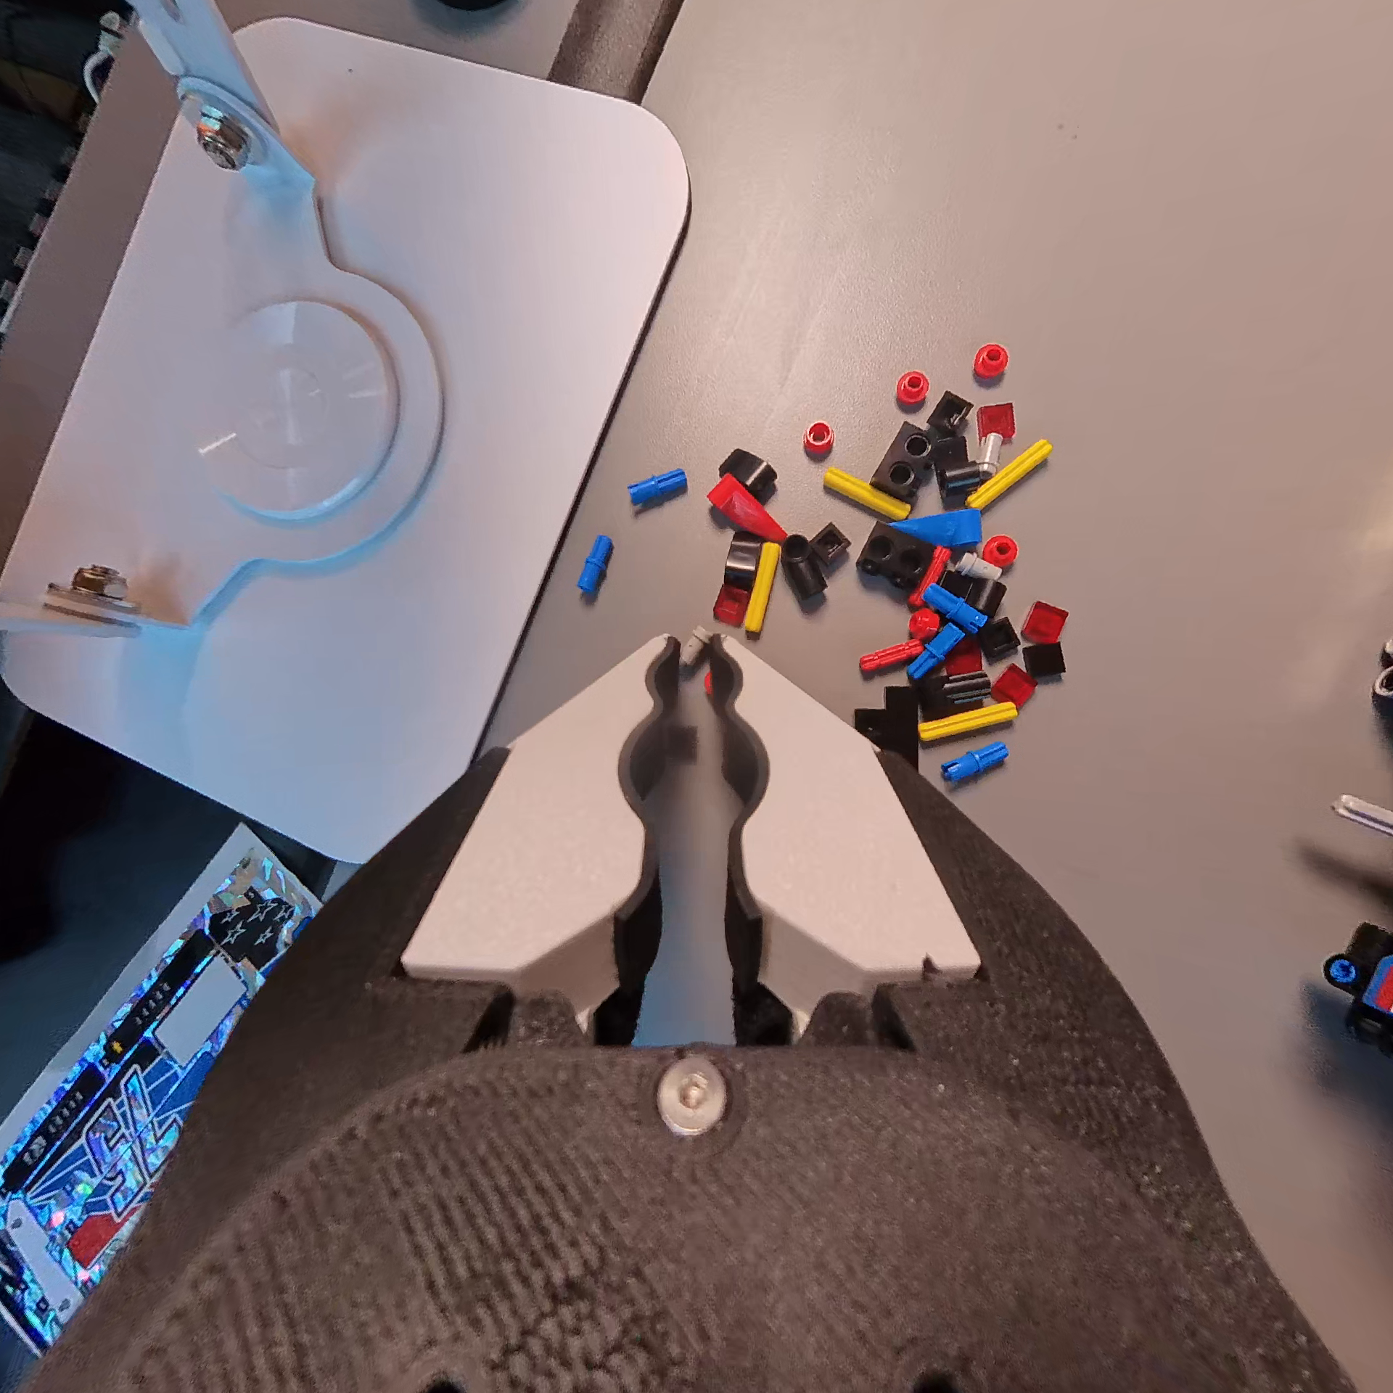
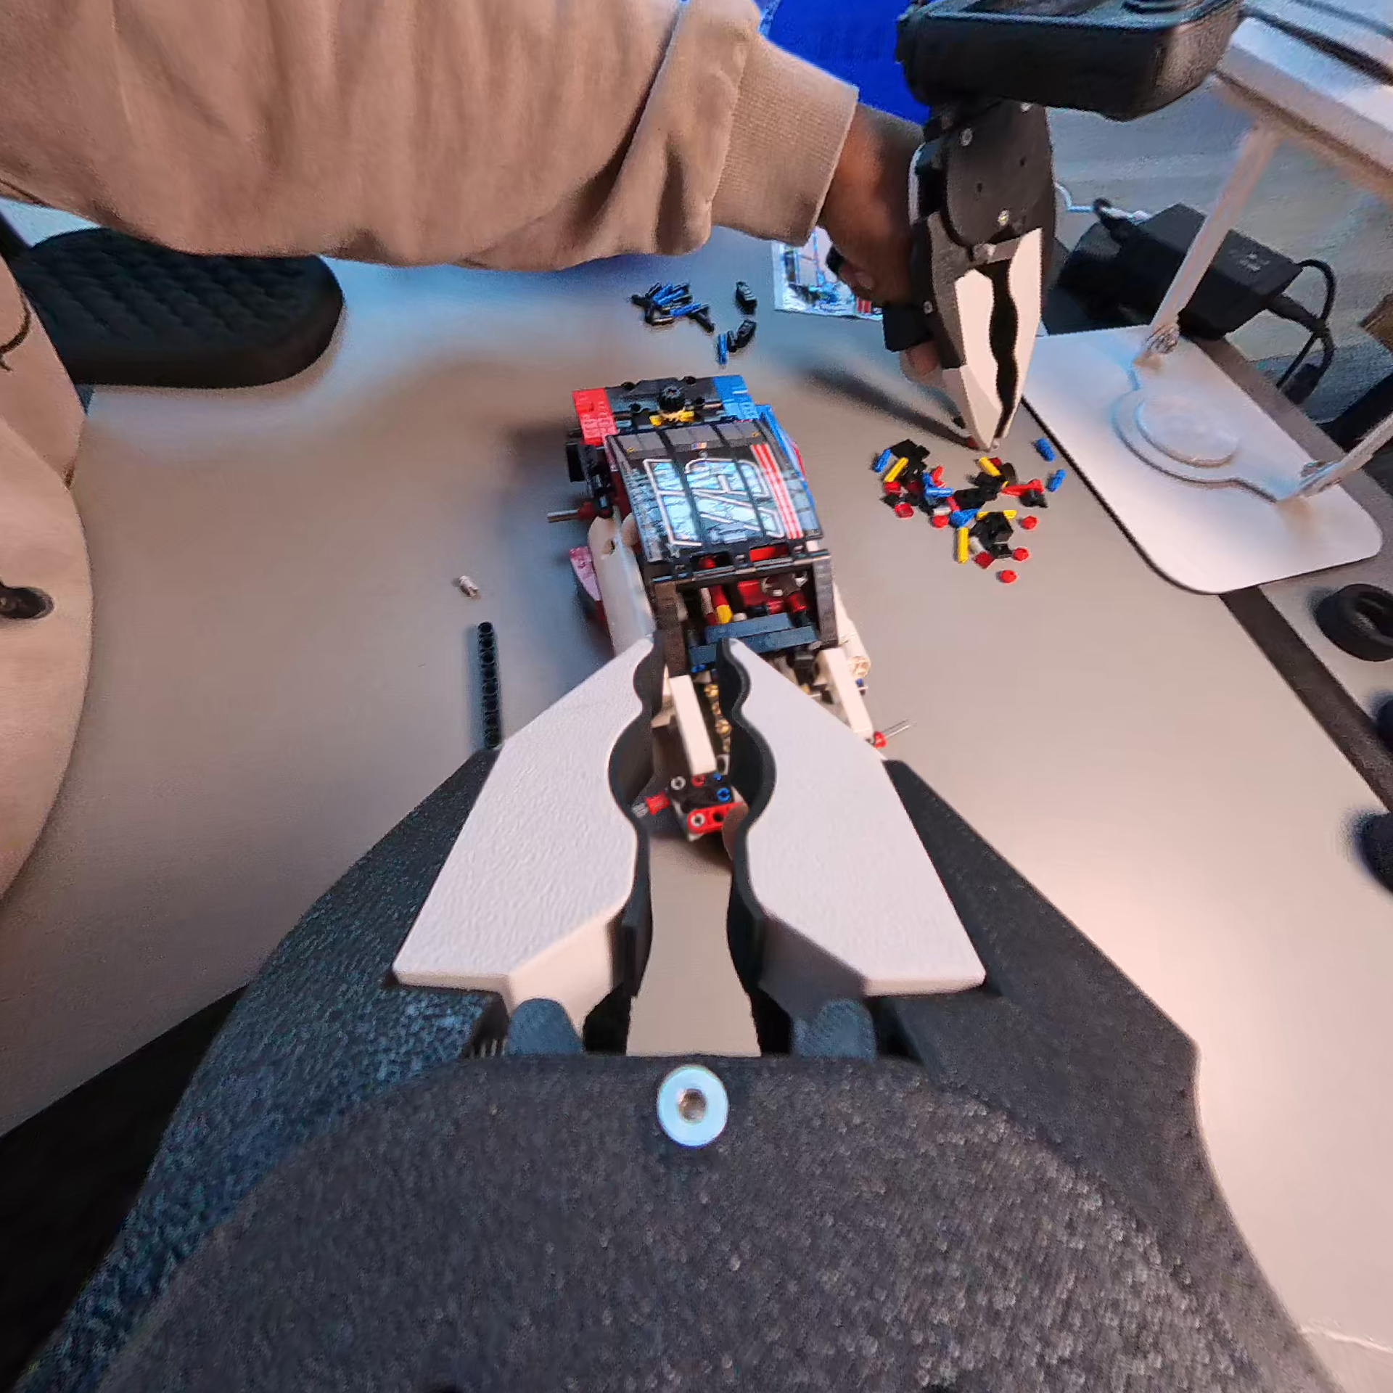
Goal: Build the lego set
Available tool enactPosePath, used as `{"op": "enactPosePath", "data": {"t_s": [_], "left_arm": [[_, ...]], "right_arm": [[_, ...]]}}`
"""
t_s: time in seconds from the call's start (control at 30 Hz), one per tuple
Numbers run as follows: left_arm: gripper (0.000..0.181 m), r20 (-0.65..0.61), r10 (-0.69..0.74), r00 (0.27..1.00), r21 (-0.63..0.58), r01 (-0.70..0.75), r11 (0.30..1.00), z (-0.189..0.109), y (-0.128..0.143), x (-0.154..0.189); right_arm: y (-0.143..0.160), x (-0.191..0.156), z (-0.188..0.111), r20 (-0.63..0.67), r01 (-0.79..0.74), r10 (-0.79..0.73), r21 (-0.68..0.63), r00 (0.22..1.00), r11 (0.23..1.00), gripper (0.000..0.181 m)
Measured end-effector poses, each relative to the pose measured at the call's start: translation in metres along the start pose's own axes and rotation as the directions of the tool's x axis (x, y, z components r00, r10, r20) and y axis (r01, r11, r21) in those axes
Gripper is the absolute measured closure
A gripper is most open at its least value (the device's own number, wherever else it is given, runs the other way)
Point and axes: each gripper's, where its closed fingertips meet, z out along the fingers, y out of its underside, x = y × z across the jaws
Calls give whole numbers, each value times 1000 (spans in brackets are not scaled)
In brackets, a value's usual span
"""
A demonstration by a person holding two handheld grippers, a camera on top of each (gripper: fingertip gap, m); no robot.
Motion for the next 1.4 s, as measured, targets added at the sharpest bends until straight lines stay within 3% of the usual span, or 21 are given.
{"op": "enactPosePath", "data": {"t_s": [0.13,0.23,0.37,0.57,0.73,0.9,1.4], "left_arm": [[178,-30,-59,998,96,61,993,-17,-11,4],[179,-37,-77,996,216,83,973,-51,-29,21],[179,-39,-24,999,333,35,942,-100,-36,72],[179,-112,32,993,380,13,925,-151,-6,172],[180,-205,33,978,307,32,951,-151,39,243],[179,-257,1,966,225,59,972,-134,73,277],[173,-178,66,982,190,-31,981,-104,77,285]], "right_arm": [[-11,23,10,-39,7,-6,23,999,1000,171],[-17,54,28,-109,19,-17,18,994,1000,171],[-17,93,74,-108,23,-27,-42,994,999,170],[9,134,153,-51,41,-52,-210,997,977,169],[31,154,180,-25,52,-62,-310,998,949,175],[33,157,180,3,68,-71,-332,997,941,178],[39,155,187,50,82,-68,-377,996,923,179]]}}
